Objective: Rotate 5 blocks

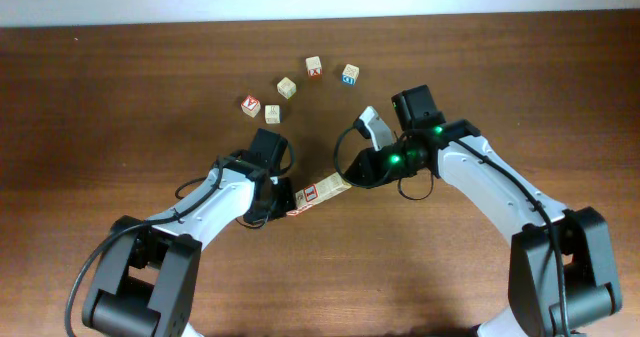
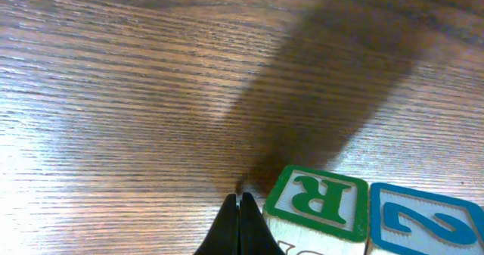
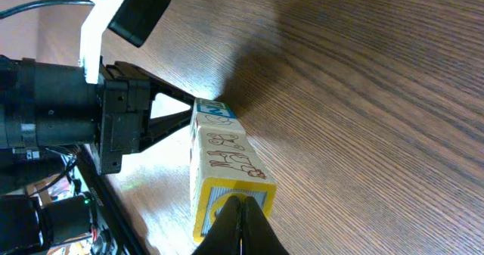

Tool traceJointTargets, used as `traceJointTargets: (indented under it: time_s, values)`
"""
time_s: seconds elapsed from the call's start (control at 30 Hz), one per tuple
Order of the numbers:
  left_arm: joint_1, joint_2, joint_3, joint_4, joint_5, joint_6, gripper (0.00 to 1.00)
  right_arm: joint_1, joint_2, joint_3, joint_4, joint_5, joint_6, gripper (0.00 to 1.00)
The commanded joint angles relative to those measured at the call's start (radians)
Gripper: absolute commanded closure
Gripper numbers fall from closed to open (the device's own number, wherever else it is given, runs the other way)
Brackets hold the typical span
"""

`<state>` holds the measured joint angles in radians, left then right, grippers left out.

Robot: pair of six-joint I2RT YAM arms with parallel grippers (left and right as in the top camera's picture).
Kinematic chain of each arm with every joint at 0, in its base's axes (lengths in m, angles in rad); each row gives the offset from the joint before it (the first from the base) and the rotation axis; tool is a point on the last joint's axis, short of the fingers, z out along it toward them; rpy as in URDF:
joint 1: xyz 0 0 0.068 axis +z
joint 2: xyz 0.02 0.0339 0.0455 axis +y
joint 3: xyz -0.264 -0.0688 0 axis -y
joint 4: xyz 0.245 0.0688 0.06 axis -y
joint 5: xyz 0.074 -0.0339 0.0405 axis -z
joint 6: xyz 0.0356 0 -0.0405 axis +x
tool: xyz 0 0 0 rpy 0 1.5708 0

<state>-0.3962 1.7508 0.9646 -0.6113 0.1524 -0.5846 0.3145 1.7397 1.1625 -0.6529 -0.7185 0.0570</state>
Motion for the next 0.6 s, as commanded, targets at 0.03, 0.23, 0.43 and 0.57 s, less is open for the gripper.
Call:
traceJointTargets:
  time_s: [0.03, 0.23, 0.43, 0.57]
  values:
    - [-0.029, 0.007, 0.012, 0.036, 0.159, 0.013, 1.00, 0.105, 0.021, -0.001, -0.002, -0.055, 0.016, 0.96]
    - [-0.030, 0.007, 0.012, 0.036, 0.159, 0.013, 1.00, 0.105, 0.021, 0.000, 0.002, -0.055, 0.039, 0.96]
    - [-0.029, 0.007, 0.012, 0.036, 0.159, 0.013, 1.00, 0.157, 0.021, 0.010, 0.026, -0.006, 0.095, 0.96]
    - [-0.029, 0.007, 0.012, 0.036, 0.159, 0.013, 1.00, 0.172, 0.021, 0.011, 0.037, -0.002, 0.110, 0.96]
